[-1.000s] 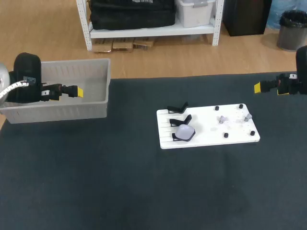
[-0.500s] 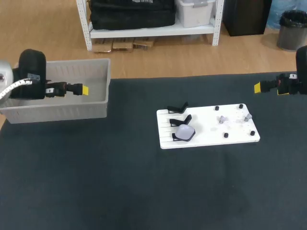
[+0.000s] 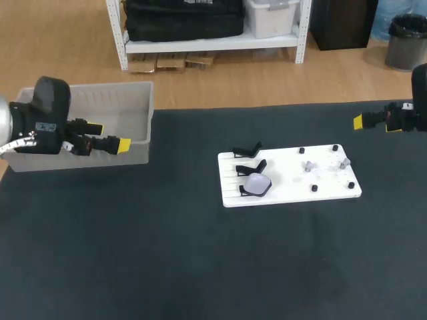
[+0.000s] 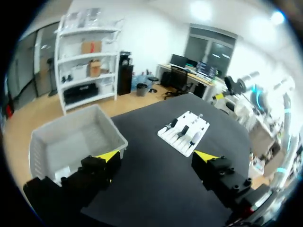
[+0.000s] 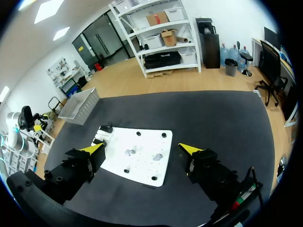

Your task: Pick up each earbud case from the left stands, insert the matching earbuds, close the lid, and place the case in the box.

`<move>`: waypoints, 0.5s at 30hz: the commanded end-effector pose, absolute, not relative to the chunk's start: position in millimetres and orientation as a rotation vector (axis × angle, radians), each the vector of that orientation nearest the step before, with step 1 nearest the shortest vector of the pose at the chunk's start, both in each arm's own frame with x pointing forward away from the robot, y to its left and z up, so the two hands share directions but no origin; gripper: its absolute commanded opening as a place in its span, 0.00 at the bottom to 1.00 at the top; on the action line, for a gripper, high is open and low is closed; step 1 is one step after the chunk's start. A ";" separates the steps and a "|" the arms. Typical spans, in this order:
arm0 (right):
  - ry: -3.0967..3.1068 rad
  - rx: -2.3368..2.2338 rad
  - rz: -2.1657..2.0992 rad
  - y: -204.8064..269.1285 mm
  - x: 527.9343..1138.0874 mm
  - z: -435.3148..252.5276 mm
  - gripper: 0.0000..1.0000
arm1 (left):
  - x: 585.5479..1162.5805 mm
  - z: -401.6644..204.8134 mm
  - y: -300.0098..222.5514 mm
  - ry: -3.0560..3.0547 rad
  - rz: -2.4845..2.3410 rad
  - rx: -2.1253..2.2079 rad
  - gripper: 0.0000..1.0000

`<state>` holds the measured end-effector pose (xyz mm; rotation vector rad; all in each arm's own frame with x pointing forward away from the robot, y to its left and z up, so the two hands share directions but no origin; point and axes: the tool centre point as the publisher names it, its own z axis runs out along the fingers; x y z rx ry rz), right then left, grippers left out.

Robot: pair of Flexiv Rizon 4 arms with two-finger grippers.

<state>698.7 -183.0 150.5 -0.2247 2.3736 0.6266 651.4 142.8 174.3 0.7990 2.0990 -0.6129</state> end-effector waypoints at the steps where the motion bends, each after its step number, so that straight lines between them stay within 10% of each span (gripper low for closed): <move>1: 2.373 -0.228 0.630 -183.9 699.2 150.2 1.00 | 649.5 172.4 151.0 1.518 -0.953 1.171 1.00; 15: 2.373 -0.228 0.630 -183.9 699.2 150.2 1.00 | 644.1 154.5 107.7 1.599 -0.871 1.103 1.00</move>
